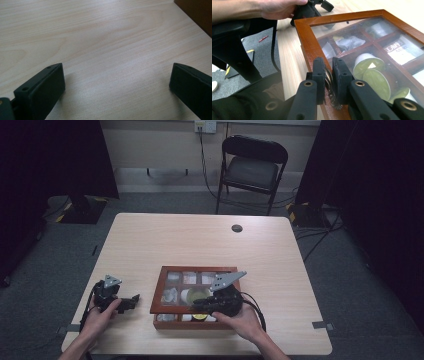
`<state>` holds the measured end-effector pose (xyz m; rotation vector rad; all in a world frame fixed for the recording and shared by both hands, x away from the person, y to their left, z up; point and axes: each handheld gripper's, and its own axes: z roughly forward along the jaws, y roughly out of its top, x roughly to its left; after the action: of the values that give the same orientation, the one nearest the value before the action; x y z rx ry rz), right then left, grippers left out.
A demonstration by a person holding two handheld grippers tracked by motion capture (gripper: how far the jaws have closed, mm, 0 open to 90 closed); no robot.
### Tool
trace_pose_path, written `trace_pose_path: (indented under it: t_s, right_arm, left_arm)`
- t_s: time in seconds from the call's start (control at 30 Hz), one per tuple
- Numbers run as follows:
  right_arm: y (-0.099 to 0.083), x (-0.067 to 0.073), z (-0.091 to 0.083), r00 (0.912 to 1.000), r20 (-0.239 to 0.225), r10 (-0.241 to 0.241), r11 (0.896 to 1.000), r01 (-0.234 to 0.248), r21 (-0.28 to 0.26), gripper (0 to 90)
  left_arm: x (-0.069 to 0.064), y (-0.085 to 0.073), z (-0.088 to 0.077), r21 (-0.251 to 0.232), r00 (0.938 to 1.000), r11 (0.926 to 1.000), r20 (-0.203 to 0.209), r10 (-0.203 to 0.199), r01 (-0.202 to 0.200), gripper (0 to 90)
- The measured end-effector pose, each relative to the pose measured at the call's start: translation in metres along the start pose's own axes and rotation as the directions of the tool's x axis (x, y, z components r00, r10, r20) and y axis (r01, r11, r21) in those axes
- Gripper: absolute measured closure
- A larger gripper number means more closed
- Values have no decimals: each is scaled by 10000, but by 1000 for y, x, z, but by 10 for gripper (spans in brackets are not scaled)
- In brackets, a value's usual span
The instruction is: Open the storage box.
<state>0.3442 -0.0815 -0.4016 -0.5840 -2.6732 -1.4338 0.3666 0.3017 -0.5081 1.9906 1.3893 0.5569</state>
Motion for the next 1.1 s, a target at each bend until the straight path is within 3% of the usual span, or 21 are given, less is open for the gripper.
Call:
trace_pose_path:
  t_s: [1.1]
  right_arm:
    - [15, -4, -14, 9985, 156, 533, 9942, -516, -946, 810]
  left_arm:
    - [0, 0, 0, 1, 10000, 10000, 5, 0, 0, 0]
